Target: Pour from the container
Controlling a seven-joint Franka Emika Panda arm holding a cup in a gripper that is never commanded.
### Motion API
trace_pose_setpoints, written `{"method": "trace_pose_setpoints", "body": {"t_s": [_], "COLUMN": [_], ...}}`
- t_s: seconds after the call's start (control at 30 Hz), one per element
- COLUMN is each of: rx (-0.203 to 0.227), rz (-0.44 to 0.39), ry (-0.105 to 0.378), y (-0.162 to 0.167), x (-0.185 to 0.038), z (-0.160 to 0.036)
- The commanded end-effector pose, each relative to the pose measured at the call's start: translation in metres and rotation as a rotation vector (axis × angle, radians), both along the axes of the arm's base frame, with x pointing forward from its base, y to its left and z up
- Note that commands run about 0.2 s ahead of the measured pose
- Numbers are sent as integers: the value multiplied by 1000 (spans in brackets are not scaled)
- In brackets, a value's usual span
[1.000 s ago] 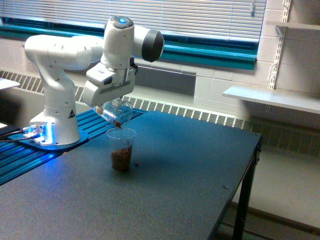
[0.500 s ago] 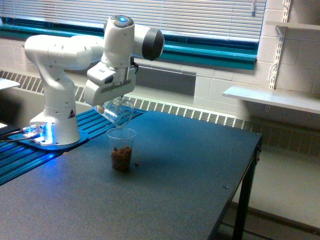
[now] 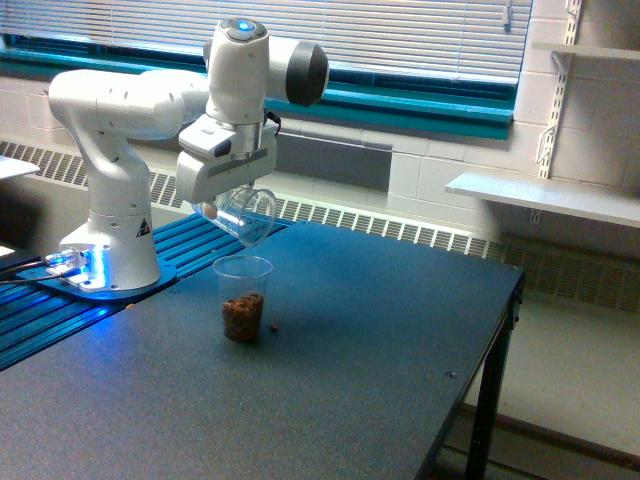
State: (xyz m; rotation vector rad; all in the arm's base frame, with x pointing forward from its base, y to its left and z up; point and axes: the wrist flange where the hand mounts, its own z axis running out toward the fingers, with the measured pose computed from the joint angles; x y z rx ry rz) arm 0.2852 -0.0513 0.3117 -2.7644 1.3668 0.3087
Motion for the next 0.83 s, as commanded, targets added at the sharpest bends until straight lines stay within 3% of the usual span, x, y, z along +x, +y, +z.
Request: {"method": "trace_pose_setpoints", "body": {"t_s": [0.03,0.83], "rx": [11,60], "rz": [-33,-19], "ry": [-62,-145], "y": [1,14], "x": [11,18], "z": [15,37]}}
